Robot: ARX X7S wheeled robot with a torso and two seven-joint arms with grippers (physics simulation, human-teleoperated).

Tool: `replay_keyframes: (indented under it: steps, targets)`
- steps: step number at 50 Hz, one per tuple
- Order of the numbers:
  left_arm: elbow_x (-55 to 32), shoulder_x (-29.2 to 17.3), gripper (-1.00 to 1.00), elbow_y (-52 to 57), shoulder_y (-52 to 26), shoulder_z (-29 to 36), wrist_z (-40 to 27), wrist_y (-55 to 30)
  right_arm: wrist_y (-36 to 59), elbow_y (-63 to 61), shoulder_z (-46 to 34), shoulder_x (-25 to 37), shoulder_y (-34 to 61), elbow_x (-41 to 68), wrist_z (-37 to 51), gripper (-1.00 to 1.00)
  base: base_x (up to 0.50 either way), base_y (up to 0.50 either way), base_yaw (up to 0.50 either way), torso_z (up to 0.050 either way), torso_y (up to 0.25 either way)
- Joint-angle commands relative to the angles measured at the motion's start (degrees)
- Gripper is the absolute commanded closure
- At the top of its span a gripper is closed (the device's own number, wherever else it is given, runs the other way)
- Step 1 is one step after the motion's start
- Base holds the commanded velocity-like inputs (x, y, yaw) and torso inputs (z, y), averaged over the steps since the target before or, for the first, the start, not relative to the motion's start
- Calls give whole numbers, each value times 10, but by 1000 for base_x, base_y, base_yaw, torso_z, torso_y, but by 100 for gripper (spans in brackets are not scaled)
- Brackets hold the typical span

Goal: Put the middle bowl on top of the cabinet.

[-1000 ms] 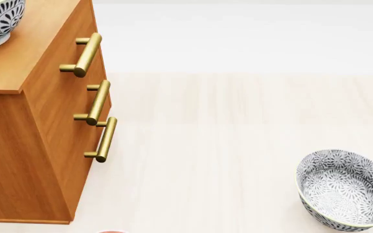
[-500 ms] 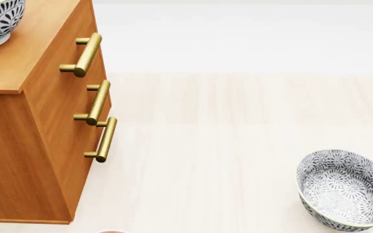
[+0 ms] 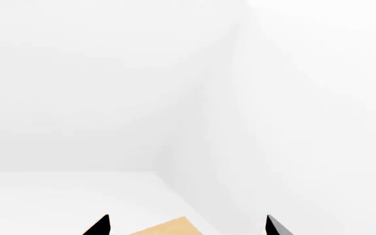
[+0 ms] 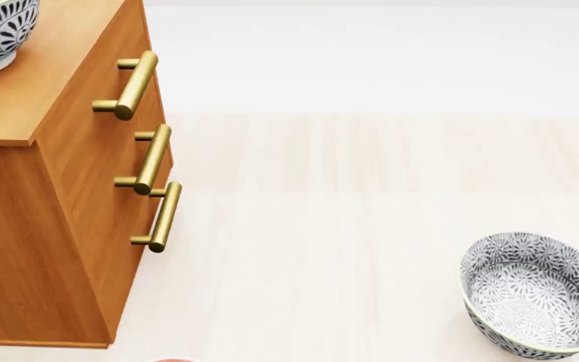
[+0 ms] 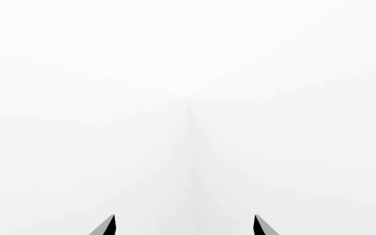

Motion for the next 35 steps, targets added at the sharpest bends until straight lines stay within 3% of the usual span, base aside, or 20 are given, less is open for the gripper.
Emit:
replay_keyframes:
  steps: [1, 14, 18, 23, 35]
  targets:
    - [123, -25, -100, 76, 26, 37, -40, 44, -5, 0, 3, 0, -5, 2, 1, -100, 0, 0, 0, 0, 0]
    - [262, -62, -100, 190, 25, 56, -95, 51, -14, 1, 9, 0, -13, 7, -2, -100, 0, 0, 0, 0, 0]
    - [310, -71, -100, 204, 55, 21, -101, 23, -17, 1, 11, -1, -15, 9, -3, -100, 0, 0, 0, 0, 0]
    - [346, -58, -100, 189, 89, 26, -70, 35, -13, 0, 10, -2, -12, 8, -5, -100, 0, 0, 0, 0, 0]
    - [476, -84, -100, 244, 138, 28, -96, 32, -10, -2, 7, -2, -10, 5, -8, -100, 0, 0, 0, 0, 0]
